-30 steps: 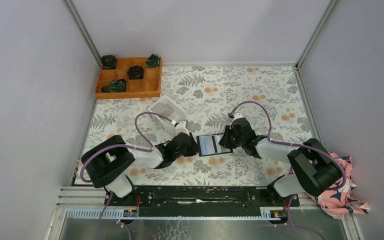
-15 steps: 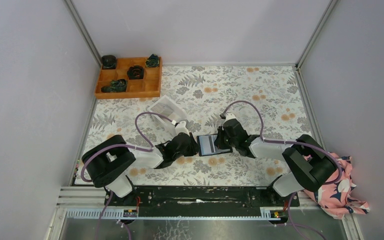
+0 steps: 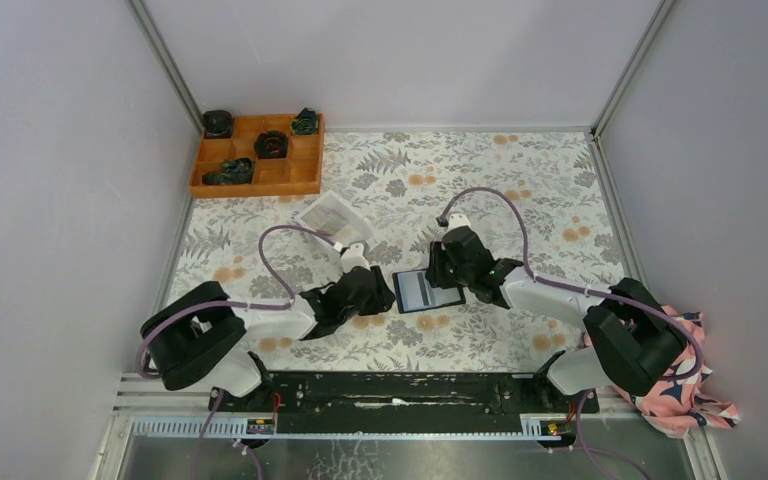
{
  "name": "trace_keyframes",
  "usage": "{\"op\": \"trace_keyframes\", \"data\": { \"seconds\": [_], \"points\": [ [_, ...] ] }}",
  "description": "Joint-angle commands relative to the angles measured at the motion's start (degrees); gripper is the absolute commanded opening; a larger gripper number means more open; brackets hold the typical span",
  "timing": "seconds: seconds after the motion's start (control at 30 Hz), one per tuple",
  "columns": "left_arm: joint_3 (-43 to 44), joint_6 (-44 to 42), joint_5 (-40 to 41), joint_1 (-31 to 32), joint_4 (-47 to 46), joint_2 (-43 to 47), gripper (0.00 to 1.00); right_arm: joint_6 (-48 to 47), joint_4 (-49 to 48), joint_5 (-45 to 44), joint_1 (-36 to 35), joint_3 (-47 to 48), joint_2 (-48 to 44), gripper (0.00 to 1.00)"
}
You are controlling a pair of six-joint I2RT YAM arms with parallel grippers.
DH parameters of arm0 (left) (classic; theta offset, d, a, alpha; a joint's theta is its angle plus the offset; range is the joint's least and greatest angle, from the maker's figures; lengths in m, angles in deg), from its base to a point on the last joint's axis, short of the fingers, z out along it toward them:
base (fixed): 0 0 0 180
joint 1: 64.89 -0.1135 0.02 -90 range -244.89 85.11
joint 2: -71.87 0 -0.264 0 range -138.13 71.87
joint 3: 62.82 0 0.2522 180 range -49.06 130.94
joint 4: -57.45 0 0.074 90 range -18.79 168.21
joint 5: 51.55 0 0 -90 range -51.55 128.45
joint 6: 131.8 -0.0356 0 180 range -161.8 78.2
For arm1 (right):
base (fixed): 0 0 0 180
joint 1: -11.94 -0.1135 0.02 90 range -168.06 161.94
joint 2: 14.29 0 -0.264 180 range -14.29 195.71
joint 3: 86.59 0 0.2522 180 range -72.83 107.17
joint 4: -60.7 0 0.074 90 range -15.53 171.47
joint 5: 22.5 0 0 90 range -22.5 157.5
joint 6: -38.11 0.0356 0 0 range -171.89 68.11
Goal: Put the credit cards into the card holder
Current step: Insert the credit card into the card holder, then pick up the credit card from the storage box.
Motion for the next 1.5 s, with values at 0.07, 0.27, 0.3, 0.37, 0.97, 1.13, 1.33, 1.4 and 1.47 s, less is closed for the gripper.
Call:
{"op": "trace_keyframes", "data": {
  "seconds": [0.07,0.27,0.3,0.37,0.97,1.13,1.33,1.4,1.47],
  "points": [
    [0.5,-1.3,7.7,0.3,15.9,5.7,0.53,-5.4,4.5,-0.9,-0.6,10.2,-1.2,0.39],
    [-1.4,2.5,18.8,0.2,21.5,16.7,0.61,-11.4,10.4,4.3,-0.6,26.2,7.3,0.42],
    [-1.8,3.6,21.1,0.1,22.9,18.4,0.62,-12.1,11.2,4.8,-0.6,29.1,8.9,0.42],
    [-2.4,6.2,25.7,0.1,25.6,21.8,0.65,-13.4,12.5,5.9,-0.6,34.9,12.4,0.43],
    [-11.1,17.0,23.2,-17.1,23.1,35.9,0.71,-19.3,20.8,15.3,-3.3,70.8,41.2,0.47],
    [-11.5,15.8,20.0,-20.7,18.2,33.0,0.71,-20.4,20.9,16.9,-3.9,75.2,45.3,0.48],
    [-12.3,15.4,17.1,-24.5,13.9,30.2,0.70,-21.0,20.9,19.1,-4.1,80.8,49.9,0.51],
    [-12.4,15.2,16.3,-25.4,12.7,29.3,0.70,-21.1,21.5,19.6,-4.2,83.2,51.5,0.51],
    [-12.4,14.9,15.7,-26.3,11.8,28.4,0.70,-21.1,21.9,20.1,-4.3,85.1,53.0,0.52]
  ]
}}
